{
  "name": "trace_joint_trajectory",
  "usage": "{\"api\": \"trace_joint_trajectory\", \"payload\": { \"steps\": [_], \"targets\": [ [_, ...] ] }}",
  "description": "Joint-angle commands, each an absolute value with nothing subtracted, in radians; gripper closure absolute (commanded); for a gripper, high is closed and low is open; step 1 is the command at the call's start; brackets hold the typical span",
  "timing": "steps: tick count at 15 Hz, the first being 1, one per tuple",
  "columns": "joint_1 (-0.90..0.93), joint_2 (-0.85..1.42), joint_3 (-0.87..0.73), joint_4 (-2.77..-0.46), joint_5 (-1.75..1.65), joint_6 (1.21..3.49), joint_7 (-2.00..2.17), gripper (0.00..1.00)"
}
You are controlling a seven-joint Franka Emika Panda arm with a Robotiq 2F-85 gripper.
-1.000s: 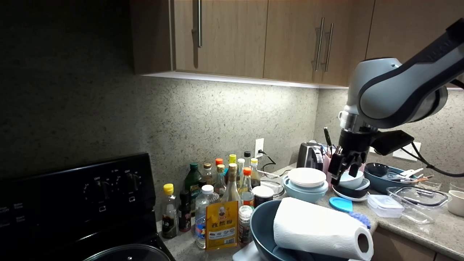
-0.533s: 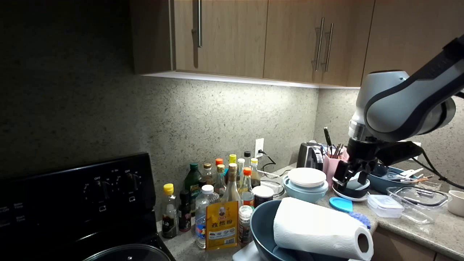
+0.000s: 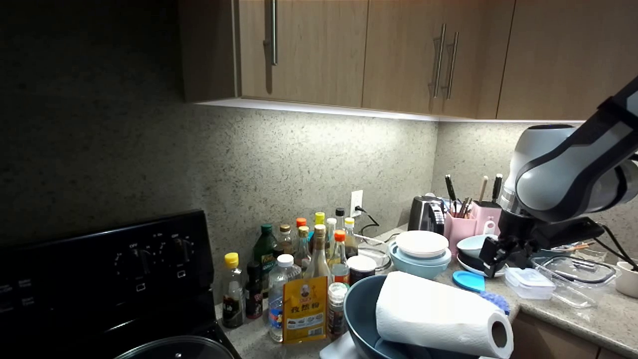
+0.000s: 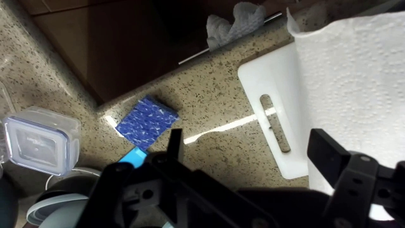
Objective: Place the paper towel roll and blue sponge in the blue bowl on the left
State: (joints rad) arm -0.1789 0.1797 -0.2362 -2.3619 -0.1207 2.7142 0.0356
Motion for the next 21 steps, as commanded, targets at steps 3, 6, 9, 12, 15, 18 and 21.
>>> {"api": "trace_joint_trajectory", "payload": {
  "steps": [3, 6, 9, 12, 15, 18, 21],
  "targets": [
    [-0.19, 0.255, -0.257, -2.339, -0.125, 2.765, 0.054, 0.0],
    [-0.198, 0.294, -0.259, -2.313, -0.112, 2.769, 0.038, 0.0],
    [-0.227, 0.345, -0.248, -2.279, -0.069, 2.785, 0.017, 0.0],
    [-0.265, 0.406, -0.246, -2.233, -0.033, 2.815, 0.009, 0.0],
    [-0.315, 0.461, -0.234, -2.179, 0.01, 2.828, -0.004, 0.0],
    [-0.352, 0.51, -0.224, -2.123, 0.03, 2.818, -0.008, 0.0],
    [-0.374, 0.557, -0.215, -2.071, 0.036, 2.809, -0.01, 0.0]
  ]
}}
